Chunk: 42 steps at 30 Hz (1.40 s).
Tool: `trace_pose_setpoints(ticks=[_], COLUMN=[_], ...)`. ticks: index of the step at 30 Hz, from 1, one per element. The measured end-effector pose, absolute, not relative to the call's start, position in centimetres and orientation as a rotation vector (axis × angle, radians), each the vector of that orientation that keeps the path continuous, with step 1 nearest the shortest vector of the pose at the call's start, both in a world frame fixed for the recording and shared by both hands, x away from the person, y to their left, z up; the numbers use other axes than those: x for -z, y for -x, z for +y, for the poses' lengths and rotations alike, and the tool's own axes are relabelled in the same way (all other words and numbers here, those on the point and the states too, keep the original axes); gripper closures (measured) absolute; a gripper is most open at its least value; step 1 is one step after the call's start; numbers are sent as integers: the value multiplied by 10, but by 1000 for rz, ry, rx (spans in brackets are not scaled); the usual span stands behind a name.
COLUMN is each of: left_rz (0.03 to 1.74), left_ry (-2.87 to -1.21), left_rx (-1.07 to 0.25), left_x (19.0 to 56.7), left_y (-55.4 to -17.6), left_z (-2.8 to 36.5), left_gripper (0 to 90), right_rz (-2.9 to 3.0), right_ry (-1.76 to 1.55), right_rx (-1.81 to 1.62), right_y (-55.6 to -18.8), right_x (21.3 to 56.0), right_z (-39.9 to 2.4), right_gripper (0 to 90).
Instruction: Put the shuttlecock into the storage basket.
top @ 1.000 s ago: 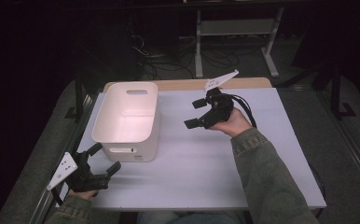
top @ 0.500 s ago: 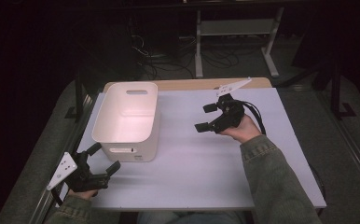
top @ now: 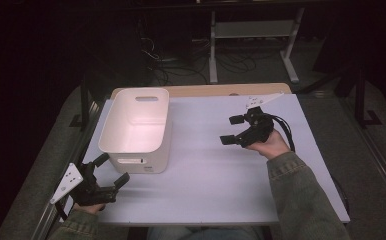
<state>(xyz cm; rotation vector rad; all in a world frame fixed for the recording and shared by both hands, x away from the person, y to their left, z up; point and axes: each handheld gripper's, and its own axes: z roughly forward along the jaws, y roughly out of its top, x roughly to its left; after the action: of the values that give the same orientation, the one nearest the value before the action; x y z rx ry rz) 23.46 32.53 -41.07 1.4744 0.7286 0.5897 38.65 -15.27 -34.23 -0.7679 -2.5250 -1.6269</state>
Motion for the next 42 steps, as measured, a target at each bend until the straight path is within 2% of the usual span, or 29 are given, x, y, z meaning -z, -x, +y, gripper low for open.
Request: trace_pose_setpoints(ticks=[18,42], left_rz=[732,729], left_ry=[-1472,-1483], left_rx=[-591,-592], left_x=[411,411], left_y=[-234,-234], left_z=[325,325], left_gripper=[0,0], right_rz=[-2531,-2509], right_ry=[891,981], right_rx=[1666,1768], right_y=[-368,-330], right_x=[366,393], right_z=[-185,-207], right_gripper=[0,0])
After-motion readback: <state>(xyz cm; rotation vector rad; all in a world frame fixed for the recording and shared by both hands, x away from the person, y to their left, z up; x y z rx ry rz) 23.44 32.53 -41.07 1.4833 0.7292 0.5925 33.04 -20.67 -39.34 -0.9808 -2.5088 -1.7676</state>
